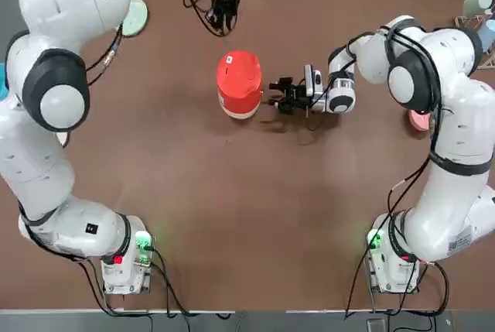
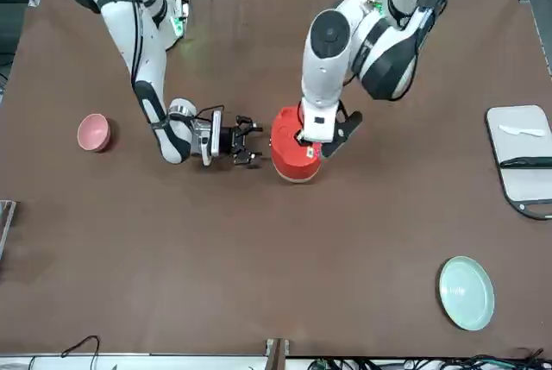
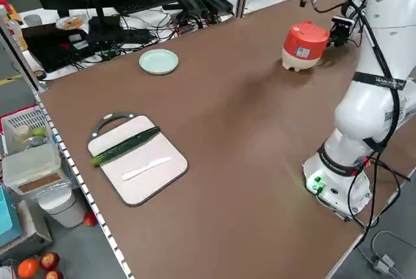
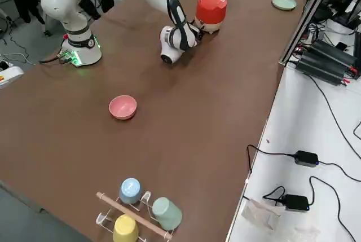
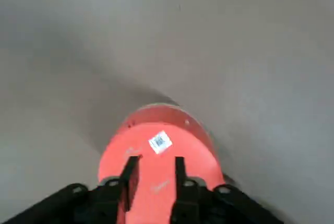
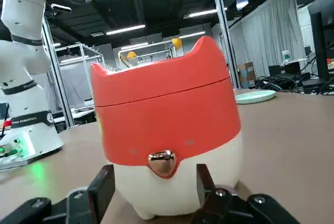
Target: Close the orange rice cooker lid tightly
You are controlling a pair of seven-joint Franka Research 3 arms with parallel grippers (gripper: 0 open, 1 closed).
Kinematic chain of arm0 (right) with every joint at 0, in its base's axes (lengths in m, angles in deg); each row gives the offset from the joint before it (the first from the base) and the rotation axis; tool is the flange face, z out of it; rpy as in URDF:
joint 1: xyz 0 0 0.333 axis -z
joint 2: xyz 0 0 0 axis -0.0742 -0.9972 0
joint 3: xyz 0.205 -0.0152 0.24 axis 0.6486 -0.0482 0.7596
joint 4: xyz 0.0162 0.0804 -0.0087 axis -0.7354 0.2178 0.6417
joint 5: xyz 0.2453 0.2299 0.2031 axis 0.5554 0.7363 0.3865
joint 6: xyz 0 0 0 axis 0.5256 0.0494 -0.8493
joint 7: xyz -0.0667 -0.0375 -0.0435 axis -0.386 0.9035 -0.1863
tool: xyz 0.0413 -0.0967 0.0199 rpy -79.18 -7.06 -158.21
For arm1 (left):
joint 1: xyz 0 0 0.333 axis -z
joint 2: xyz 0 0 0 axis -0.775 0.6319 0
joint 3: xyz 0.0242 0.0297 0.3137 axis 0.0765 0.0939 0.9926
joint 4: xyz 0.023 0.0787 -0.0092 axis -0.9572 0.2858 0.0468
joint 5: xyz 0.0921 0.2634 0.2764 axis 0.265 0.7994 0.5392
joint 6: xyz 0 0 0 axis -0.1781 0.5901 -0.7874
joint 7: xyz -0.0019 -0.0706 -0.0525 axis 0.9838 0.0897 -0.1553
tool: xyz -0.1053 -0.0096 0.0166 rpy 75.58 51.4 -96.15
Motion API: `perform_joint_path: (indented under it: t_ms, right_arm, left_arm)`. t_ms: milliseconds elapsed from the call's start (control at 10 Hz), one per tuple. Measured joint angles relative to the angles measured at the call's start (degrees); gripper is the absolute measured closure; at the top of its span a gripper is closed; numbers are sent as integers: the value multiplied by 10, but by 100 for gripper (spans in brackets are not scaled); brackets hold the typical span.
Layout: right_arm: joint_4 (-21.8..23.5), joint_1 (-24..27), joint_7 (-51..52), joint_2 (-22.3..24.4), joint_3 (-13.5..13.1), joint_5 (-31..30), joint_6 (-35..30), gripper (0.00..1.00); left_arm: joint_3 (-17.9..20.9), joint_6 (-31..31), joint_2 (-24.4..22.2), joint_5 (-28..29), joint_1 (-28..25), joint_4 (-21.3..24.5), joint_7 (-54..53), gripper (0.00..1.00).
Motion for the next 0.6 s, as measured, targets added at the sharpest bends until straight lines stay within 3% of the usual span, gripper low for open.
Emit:
perform_joint_path:
  t_ms: [400,600]
  right_arm:
    - [-2,-1,9,0,0,11,0,28]
    - [-3,-5,10,0,0,22,0,29]
  left_arm:
    - [-1,45,-46,-18,-118,-9,-140,2]
    - [-1,68,-72,-18,-151,-9,-197,0]
